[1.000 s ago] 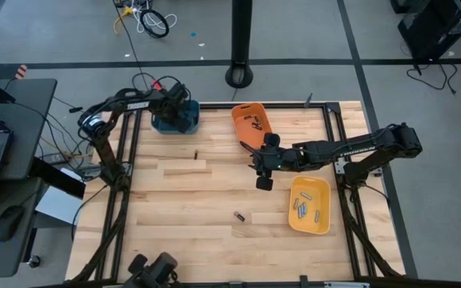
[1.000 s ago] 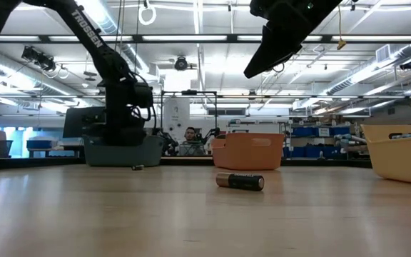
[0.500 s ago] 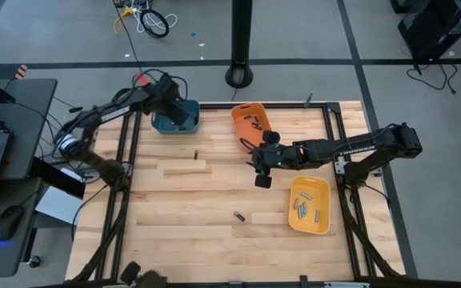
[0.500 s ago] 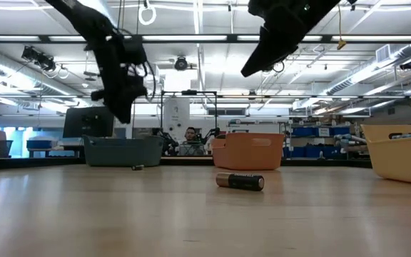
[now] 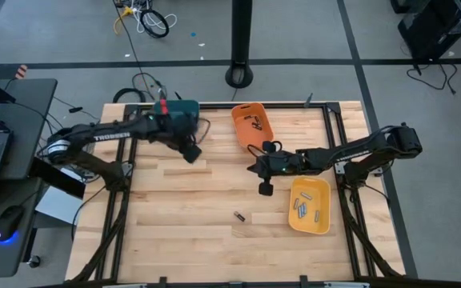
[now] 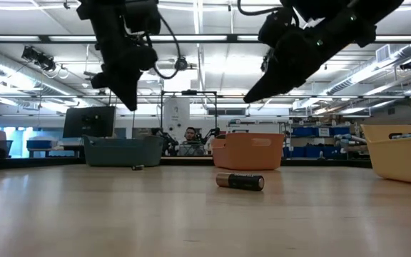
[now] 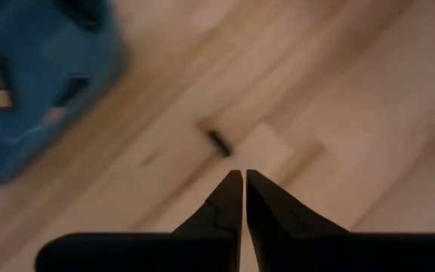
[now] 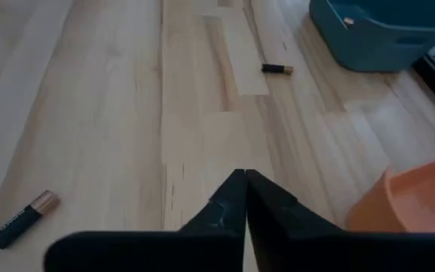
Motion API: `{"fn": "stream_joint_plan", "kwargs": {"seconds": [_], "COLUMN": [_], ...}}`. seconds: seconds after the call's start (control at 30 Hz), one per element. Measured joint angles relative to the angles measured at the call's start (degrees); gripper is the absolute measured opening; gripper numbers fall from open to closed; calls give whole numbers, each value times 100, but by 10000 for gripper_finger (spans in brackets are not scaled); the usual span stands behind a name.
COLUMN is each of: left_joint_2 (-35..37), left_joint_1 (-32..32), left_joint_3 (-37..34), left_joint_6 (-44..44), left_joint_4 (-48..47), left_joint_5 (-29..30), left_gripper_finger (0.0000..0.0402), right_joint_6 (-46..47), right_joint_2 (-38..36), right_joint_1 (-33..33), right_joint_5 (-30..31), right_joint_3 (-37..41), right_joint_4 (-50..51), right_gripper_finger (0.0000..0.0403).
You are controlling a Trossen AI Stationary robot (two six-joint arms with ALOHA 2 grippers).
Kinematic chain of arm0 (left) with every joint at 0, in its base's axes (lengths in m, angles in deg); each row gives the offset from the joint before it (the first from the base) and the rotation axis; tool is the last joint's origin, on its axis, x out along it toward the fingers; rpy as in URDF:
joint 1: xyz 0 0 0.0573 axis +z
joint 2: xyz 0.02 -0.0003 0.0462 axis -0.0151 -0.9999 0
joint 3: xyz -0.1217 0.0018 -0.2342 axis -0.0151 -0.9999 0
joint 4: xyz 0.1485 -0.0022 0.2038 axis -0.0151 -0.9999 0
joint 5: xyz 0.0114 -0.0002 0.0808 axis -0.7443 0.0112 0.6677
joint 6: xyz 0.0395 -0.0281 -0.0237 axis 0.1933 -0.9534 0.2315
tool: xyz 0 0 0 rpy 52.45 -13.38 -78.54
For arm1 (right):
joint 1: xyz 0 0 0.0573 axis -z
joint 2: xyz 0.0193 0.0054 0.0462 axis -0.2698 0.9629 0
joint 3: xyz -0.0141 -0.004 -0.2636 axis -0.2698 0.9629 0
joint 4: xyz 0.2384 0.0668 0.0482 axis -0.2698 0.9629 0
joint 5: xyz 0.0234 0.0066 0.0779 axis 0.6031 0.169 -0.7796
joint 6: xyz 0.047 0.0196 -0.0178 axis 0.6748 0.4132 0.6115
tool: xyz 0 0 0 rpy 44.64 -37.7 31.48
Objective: Sort batteries
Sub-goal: Put the big black battery into the blue bin
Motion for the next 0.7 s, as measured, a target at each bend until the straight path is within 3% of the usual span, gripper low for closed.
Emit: {"fn": "stream_joint_plan", "kwargs": {"seconds": [0.23, 0.47, 0.7], "left_joint_2": [-496, -1142, -1757], "left_joint_1": [-586, -521, -423], "left_joint_3": [0, 0, 0], "left_joint_6": [-1018, -1645, -1967], "left_joint_4": [562, 248, 260], "left_joint_5": [70, 132, 584], "left_gripper_finger": [31, 57, 95], "right_joint_6": [277, 275, 261], "right_joint_2": [0, 2, 2], "right_joint_1": [-7, -7, -7], "right_joint_5": [0, 31, 52], "right_joint_3": [183, 425, 445], "right_joint_4": [-237, -668, -828], "right_gripper_finger": [34, 13, 30]}}
